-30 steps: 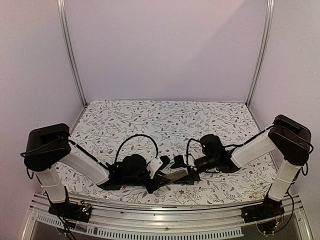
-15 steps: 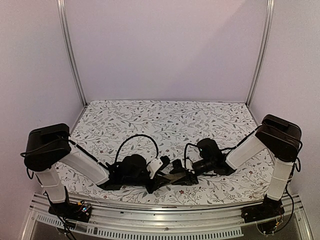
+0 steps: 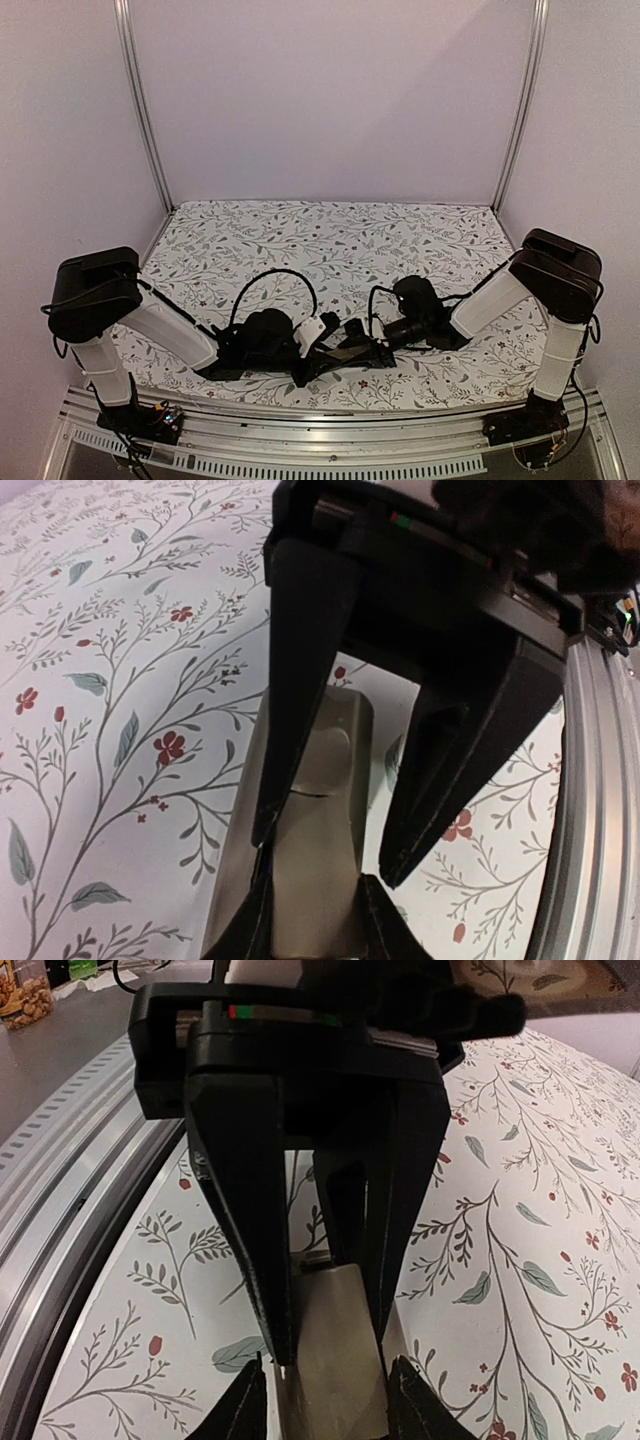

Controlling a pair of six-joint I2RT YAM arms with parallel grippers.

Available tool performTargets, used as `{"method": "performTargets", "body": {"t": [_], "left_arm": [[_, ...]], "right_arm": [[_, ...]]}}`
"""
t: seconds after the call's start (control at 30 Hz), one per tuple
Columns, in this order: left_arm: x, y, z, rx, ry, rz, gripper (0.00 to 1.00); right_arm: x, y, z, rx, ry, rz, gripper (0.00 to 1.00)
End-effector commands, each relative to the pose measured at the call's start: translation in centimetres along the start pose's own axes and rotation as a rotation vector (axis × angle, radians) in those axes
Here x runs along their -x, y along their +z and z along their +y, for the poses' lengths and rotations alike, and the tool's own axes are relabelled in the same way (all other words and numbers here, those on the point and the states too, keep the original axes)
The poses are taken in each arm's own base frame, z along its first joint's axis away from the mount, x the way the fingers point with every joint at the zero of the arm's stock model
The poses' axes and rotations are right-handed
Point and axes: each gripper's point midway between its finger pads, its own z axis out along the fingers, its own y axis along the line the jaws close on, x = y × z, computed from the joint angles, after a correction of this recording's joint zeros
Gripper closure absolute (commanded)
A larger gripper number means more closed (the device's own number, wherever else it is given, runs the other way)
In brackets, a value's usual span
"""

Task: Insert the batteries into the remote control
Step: Load the battery cover onto the remote control without the battery cover.

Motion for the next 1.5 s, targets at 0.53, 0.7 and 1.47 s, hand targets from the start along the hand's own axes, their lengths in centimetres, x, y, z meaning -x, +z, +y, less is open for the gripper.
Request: {"method": "performTargets", "body": {"t": [0.53, 0.7, 1.47], "left_arm": [[-5.1, -0.2, 0.6, 0.017, 0.003, 0.168, 0.65], [-5.0, -0.2, 0.7, 0.021, 0.004, 0.166, 0.60], [-1.9, -4.7, 1.3, 0.076, -0.032, 0.066, 0.46]], "right_arm": [[-2.3, 0.7, 0.4, 0.025, 0.004, 0.075, 0.72], [-2.6, 0.6, 0.4, 0.019, -0.008, 0.090, 0.73], [-1.8, 1.0, -0.6, 0.005, 0.011, 0.079, 0.67]]}}
